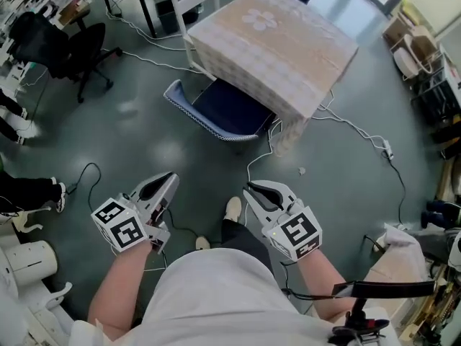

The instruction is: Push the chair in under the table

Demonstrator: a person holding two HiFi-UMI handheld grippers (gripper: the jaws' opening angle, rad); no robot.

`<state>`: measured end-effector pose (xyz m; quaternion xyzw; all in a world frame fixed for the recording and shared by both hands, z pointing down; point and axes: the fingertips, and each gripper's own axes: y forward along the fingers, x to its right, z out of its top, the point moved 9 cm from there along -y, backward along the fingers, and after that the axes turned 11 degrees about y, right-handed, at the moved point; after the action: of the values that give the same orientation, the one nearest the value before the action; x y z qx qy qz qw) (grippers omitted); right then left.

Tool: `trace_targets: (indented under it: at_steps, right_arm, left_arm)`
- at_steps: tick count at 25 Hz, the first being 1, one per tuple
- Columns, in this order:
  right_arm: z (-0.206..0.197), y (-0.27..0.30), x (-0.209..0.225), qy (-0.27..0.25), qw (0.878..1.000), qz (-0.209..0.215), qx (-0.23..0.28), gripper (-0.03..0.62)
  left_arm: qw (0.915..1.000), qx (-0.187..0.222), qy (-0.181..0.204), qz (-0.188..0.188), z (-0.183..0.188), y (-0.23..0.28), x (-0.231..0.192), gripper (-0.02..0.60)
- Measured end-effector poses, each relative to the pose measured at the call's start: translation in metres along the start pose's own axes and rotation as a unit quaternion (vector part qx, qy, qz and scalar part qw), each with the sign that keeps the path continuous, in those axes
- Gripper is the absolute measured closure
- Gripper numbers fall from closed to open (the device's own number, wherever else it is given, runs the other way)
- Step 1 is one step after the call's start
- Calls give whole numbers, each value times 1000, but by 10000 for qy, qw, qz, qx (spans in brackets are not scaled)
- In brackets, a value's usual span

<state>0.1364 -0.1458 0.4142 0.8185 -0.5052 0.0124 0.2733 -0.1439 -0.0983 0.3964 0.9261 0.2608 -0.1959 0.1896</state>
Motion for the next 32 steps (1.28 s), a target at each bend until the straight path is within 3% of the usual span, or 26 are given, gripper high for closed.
trace_targets:
  at_steps: [4, 9, 16, 23, 32]
  right_arm:
    - [-8, -13, -62, -175, 9998, -104, 78, 554]
    - [-35, -30, -149, -339, 9992, -117, 173, 566]
    - [-65, -63, -239, -567, 9983, 33, 103, 571]
    - [-67, -89, -250, -667, 9972, 199, 271, 574]
    - [-88, -160, -221, -733, 9962, 394, 260, 577]
  left_arm:
    - [9977, -107, 570, -356, -20, -61, 37, 572]
    - [9933, -28, 574, -1004, -54, -132, 80, 572]
    - [9872, -180, 1196, -1037, -91, -198, 119, 572]
    - [9891, -126, 1311, -655, -104, -221, 150, 572]
    - [9887, -217, 1334, -653, -125, -168, 231, 572]
